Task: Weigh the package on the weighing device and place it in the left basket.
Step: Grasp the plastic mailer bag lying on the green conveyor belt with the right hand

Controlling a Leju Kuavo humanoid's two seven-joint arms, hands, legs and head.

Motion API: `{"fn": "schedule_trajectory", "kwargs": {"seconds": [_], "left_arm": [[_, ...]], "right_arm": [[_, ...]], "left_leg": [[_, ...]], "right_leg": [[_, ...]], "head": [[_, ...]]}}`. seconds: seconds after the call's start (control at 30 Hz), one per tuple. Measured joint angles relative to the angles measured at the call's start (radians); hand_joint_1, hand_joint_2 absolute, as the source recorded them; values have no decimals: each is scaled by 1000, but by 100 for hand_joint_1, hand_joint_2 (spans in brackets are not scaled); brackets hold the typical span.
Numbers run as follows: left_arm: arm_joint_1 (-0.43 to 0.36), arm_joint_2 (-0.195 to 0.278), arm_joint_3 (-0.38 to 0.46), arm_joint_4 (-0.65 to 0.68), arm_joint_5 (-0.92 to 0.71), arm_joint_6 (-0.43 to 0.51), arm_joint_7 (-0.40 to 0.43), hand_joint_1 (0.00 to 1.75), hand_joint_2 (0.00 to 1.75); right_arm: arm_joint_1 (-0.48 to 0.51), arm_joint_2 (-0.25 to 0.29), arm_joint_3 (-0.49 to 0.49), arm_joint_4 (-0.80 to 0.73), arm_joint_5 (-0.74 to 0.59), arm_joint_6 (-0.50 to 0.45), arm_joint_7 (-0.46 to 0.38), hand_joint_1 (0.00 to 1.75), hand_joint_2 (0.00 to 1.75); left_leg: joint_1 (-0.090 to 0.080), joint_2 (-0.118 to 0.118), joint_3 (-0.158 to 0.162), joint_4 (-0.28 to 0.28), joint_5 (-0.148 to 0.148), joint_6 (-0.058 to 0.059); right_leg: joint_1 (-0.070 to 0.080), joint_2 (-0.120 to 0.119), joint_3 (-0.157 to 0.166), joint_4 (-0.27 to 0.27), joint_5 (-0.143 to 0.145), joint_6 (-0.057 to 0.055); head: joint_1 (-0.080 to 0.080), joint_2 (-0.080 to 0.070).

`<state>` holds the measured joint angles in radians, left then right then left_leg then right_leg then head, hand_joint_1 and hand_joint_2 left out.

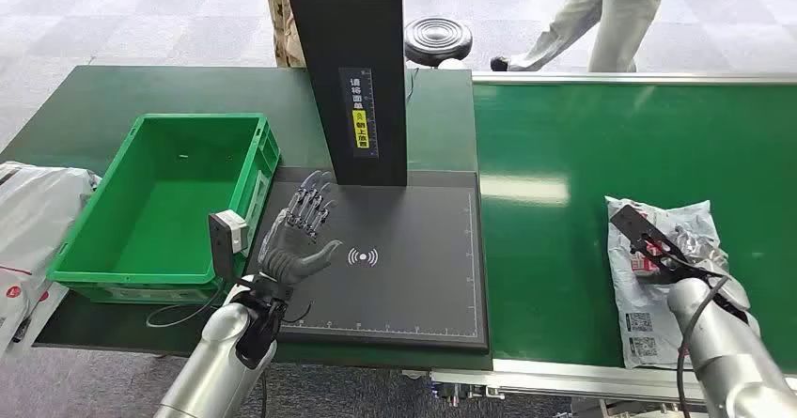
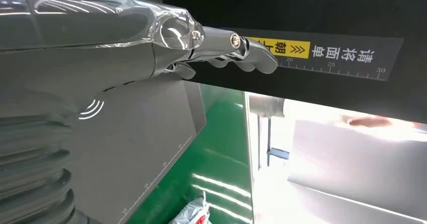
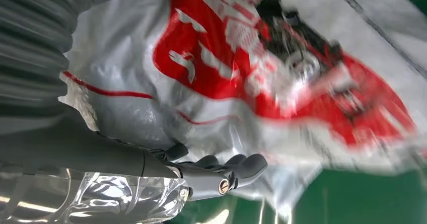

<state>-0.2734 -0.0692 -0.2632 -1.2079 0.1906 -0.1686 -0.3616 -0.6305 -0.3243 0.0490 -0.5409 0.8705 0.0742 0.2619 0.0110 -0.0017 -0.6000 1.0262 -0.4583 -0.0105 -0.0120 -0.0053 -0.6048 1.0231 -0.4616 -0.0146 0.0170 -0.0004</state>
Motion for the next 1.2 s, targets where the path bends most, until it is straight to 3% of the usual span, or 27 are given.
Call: {"fn": "schedule_trajectory", "kwargs": {"seconds": [0.03,0.17,0.57,0.8,0.97,1.2], "left_arm": [[-1,0,0,2,0,-1,0,0,175],[-9,-1,0,13,0,-9,0,0,175],[-13,-2,0,32,-6,-12,0,0,175],[-12,-5,0,32,-12,-10,9,0,175],[2,-5,9,26,-14,7,2,0,175],[34,-21,42,-27,-64,127,-88,0,175]], "right_arm": [[5,-3,0,2,1,7,1,0,175],[39,-19,1,11,8,45,10,172,175],[71,-28,-5,-21,3,34,27,175,175],[107,-17,-33,-78,26,-84,10,175,175],[161,7,-78,-169,-10,-234,-102,175,175],[245,63,-143,-447,-111,-448,-394,175,175]], "left_leg": [[0,0,0,0,0,0],[0,-1,0,0,0,0],[0,0,4,0,0,0],[0,-2,3,1,0,0],[0,-2,2,0,0,0],[0,-2,0,-1,0,0]], "right_leg": [[0,0,0,0,0,0],[0,-1,1,0,0,0],[0,-1,6,-1,0,0],[0,-3,6,0,0,0],[0,-2,4,0,0,0],[0,-2,0,1,0,0]], "head": [[0,0],[0,0],[0,0],[0,0],[0,0],[0,0]]}}
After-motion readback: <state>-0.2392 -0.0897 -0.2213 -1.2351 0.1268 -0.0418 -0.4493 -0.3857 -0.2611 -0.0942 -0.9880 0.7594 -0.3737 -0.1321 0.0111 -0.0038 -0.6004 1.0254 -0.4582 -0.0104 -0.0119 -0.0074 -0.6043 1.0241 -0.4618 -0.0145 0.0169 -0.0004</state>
